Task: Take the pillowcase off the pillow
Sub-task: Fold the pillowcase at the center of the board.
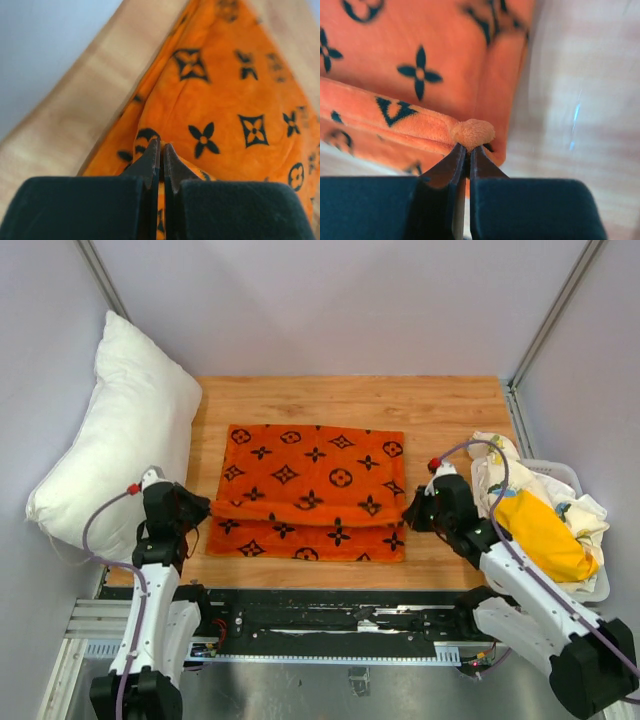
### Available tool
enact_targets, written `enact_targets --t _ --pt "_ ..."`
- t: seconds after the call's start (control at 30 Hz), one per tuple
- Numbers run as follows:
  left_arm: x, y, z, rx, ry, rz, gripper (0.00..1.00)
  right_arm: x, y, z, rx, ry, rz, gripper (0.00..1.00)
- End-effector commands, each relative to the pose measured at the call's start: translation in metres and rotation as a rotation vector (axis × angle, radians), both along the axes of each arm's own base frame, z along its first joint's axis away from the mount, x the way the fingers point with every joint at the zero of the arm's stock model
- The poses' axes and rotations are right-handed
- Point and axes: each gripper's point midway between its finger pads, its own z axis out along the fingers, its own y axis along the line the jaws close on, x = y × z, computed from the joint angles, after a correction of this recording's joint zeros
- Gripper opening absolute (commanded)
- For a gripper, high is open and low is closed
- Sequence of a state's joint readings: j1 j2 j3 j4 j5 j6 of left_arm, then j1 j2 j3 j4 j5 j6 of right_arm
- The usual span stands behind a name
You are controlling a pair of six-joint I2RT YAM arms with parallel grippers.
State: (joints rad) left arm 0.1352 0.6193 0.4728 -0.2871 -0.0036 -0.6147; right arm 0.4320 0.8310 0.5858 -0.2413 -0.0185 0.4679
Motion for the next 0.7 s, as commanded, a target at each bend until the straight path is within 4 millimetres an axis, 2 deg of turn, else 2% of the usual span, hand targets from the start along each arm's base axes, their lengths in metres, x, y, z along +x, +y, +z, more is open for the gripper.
enact_targets --t 0.0,0.1,0.2,0.33,0.47,0.6,0.67 --pt "-0.009 0.001 -0.033 -0.129 0.071 0.099 0.0 -0.046 0.007 -0.065 0.04 0.255 0.035 0.01" --pt "-0.015 0.003 -0.047 -0.139 0.113 0.127 0.0 -0.053 0.005 -0.073 0.045 0.27 0.033 0.01" --pt "-0.017 0.001 -0.054 -0.163 0.113 0.132 0.0 -0.054 0.003 -0.075 0.029 0.266 0.033 0.01" --pt "-0.022 0.011 -0.059 -0.143 0.136 0.193 0.0 -0.057 0.006 -0.079 0.034 0.29 0.049 0.01" --pt "-0.018 0.016 -0.048 -0.13 0.1 0.217 0.0 -0.055 0.006 -0.072 0.03 0.272 0.057 0.01" --pt "-0.01 0.021 -0.023 -0.108 0.048 0.222 0.0 -0.046 0.006 -0.047 0.018 0.214 0.063 0.01" --pt "-0.008 0.021 -0.017 -0.094 0.046 0.211 0.0 -0.046 0.005 -0.039 0.015 0.196 0.061 0.01"
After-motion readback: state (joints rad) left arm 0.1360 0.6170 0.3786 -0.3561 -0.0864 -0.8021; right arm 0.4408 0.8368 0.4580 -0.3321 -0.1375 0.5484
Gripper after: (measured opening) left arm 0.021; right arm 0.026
